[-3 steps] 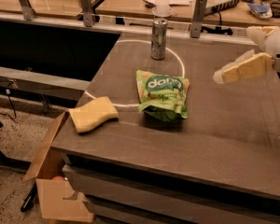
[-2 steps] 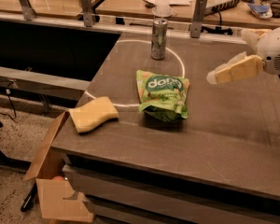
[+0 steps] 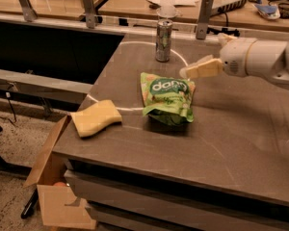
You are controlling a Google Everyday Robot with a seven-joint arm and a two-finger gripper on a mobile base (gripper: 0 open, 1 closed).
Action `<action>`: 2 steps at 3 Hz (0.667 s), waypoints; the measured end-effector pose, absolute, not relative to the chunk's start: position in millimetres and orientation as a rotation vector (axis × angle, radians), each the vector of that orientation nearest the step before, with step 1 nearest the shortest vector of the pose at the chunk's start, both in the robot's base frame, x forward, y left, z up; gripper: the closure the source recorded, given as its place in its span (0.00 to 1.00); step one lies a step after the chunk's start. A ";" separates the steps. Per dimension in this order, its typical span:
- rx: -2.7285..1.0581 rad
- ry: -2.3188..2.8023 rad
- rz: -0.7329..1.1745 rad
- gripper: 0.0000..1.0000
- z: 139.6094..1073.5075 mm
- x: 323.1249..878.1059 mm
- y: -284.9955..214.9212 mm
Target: Knock redbull can over
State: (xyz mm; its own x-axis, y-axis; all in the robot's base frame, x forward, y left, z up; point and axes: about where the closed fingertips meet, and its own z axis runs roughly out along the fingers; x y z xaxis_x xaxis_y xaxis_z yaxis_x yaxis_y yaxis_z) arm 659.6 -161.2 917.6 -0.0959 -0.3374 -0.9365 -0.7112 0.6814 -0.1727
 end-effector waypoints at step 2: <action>-0.756 1.688 0.440 0.00 878.1 744.8 -118.5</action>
Offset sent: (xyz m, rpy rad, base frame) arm 0.1187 0.0542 -0.0566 0.1407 0.0212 -0.0623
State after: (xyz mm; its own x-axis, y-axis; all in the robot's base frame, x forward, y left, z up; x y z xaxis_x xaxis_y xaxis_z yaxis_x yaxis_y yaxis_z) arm 744.8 -118.5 878.1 -0.1152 -0.2485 -0.9618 -0.6866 0.7196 -0.1037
